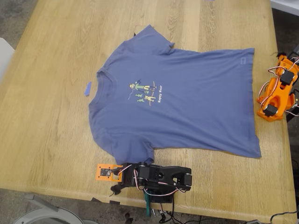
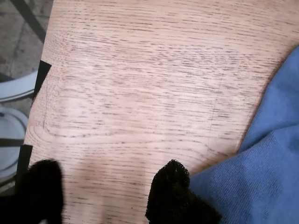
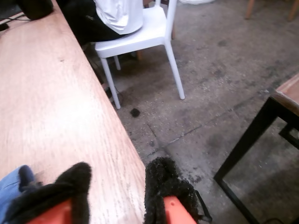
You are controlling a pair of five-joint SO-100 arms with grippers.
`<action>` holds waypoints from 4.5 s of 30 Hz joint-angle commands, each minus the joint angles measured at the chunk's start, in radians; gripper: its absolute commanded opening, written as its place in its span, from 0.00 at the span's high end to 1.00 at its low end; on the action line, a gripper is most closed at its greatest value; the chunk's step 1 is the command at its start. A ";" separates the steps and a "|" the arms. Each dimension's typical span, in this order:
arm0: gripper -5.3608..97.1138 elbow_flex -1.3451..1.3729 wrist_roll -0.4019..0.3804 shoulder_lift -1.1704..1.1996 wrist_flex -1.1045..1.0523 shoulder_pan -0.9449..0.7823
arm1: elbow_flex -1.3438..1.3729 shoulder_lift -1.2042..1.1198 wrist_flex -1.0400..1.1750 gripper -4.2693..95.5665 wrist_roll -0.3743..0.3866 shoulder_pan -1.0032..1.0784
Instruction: Fold a T-shirt
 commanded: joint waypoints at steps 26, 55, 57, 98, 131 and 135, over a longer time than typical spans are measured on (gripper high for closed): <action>0.29 -0.347 0.058 0.061 0.049 0.078 | -0.482 0.011 0.494 0.56 -0.069 -0.437; 0.28 -1.210 0.084 -0.627 0.468 0.531 | -1.506 -0.512 1.144 0.59 -0.129 -1.086; 0.28 -1.229 0.084 -0.653 0.492 0.568 | -1.537 -0.561 1.144 0.59 -0.132 -1.158; 0.26 -1.014 0.126 -1.233 -0.376 0.870 | -1.781 -1.563 0.499 0.63 -0.100 -1.957; 0.27 -1.566 0.161 -2.256 -1.055 0.716 | -1.695 -1.994 -0.163 0.66 0.057 -1.951; 0.27 -1.651 0.163 -2.353 -1.057 0.698 | -1.700 -2.025 -0.192 0.66 0.069 -1.962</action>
